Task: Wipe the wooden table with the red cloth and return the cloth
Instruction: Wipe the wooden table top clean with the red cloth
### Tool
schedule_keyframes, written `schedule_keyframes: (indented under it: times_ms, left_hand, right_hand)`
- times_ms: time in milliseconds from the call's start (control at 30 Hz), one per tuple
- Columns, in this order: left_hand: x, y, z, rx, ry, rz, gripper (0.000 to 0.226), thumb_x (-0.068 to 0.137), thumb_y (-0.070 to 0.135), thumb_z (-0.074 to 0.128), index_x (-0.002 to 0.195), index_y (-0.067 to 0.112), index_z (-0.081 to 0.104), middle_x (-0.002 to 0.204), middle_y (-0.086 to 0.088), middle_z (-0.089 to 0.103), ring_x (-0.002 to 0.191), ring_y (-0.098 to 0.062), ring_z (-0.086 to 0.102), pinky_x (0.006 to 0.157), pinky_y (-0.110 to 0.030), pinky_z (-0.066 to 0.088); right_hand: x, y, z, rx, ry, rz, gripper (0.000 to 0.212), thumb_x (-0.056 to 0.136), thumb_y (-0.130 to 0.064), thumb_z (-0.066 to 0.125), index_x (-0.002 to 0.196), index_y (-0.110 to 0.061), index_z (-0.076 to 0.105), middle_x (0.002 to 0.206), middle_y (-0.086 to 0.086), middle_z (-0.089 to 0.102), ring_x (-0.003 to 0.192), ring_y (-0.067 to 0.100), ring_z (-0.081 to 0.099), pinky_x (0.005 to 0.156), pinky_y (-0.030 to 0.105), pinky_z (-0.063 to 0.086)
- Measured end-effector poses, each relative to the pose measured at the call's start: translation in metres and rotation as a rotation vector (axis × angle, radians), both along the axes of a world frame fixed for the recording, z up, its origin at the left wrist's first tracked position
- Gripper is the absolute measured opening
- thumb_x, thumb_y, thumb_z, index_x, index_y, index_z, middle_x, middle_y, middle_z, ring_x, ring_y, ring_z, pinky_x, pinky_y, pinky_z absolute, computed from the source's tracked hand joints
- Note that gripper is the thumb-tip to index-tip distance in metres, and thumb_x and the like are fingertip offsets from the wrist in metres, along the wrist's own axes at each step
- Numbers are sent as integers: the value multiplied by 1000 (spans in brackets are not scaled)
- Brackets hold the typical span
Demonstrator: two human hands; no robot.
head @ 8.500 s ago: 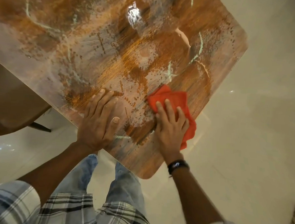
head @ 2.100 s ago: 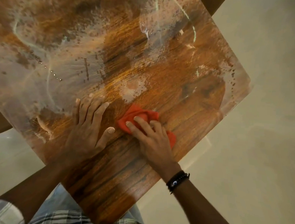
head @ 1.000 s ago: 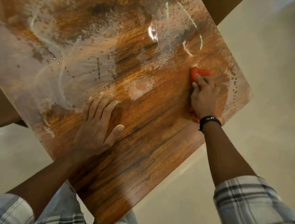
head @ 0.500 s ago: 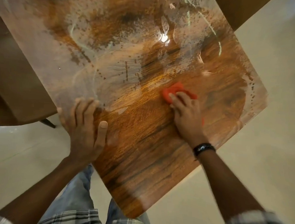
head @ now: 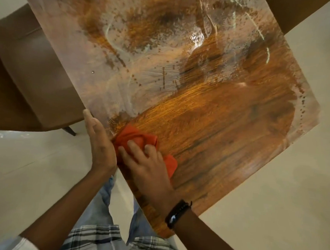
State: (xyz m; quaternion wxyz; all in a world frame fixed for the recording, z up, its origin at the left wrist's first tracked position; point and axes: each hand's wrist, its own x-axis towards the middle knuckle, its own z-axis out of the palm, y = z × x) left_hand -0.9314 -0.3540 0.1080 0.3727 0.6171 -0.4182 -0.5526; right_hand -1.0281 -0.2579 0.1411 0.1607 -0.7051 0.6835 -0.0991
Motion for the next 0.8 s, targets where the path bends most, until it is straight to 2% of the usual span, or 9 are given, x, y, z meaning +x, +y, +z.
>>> schedule_keyframes:
  times_ms: [100, 167, 233, 300, 400, 500, 667, 733, 800]
  left_hand:
    - [14, -4, -5, 17, 71, -59, 109, 79, 92, 22, 161, 22, 9, 169, 4, 14, 154, -9, 15, 127, -45, 15]
    - [19, -5, -3, 2, 86, -94, 111, 77, 93, 26, 161, 21, 12, 168, 2, 18, 154, -11, 18, 127, -46, 17]
    - [20, -4, -1, -8, 93, -114, 112, 77, 93, 27, 161, 20, 12, 168, 2, 19, 154, -11, 18, 127, -47, 17]
    - [21, -4, -1, -7, 92, -125, 112, 76, 93, 27, 161, 21, 12, 168, 1, 19, 154, -13, 18, 126, -49, 17]
    - [21, -1, -3, 13, 105, -117, 112, 76, 94, 28, 161, 21, 12, 168, 0, 19, 154, -14, 18, 126, -50, 17]
    - [23, 3, -3, 9, 104, -126, 108, 79, 91, 25, 161, 23, 12, 168, 1, 18, 154, -14, 18, 126, -50, 16]
    - [27, 3, 4, 22, 134, -129, 97, 85, 85, 20, 160, 24, 15, 166, 3, 24, 152, -12, 25, 126, -46, 22]
    - [28, 2, 9, 35, 151, -121, 91, 88, 79, 18, 160, 24, 14, 166, 4, 24, 151, -9, 26, 126, -44, 22]
    - [29, 2, 11, 45, 131, -127, 91, 87, 75, 18, 161, 23, 11, 167, 6, 18, 152, -6, 20, 127, -42, 16]
  right_hand:
    - [-30, -3, -5, -29, 15, 41, 50, 88, -24, 45, 138, -26, 53, 137, 3, 53, 97, 28, 51, 77, 40, 50]
    - [-84, -20, -12, -69, 64, -108, 50, 89, -18, 50, 138, -27, 54, 136, 3, 53, 95, 28, 49, 76, 41, 49]
    - [-151, -39, -18, -83, 120, -317, 43, 96, -20, 42, 136, -26, 56, 136, 5, 53, 95, 31, 48, 80, 41, 45]
    - [-205, -53, -17, -84, 117, -515, 37, 101, -22, 45, 135, -23, 59, 136, 8, 52, 102, 37, 47, 86, 35, 36]
    - [-219, -70, -17, -79, 125, -692, 36, 102, -23, 47, 135, -21, 59, 137, 9, 51, 106, 37, 45, 86, 33, 31]
    - [-154, -80, -18, -138, 114, -574, 36, 99, -20, 48, 133, -22, 60, 133, 7, 54, 97, 29, 43, 82, 40, 42]
    - [8, -38, -14, -65, 13, -42, 62, 82, -21, 70, 140, -25, 48, 137, 2, 47, 96, 25, 47, 75, 37, 48]
    - [19, -26, -13, -44, -2, 74, 62, 82, -27, 70, 140, -25, 49, 137, 0, 49, 96, 24, 47, 76, 36, 47]
    - [-18, -35, -14, -73, -2, 9, 51, 89, -25, 55, 139, -27, 50, 137, 0, 51, 98, 24, 47, 79, 37, 47]
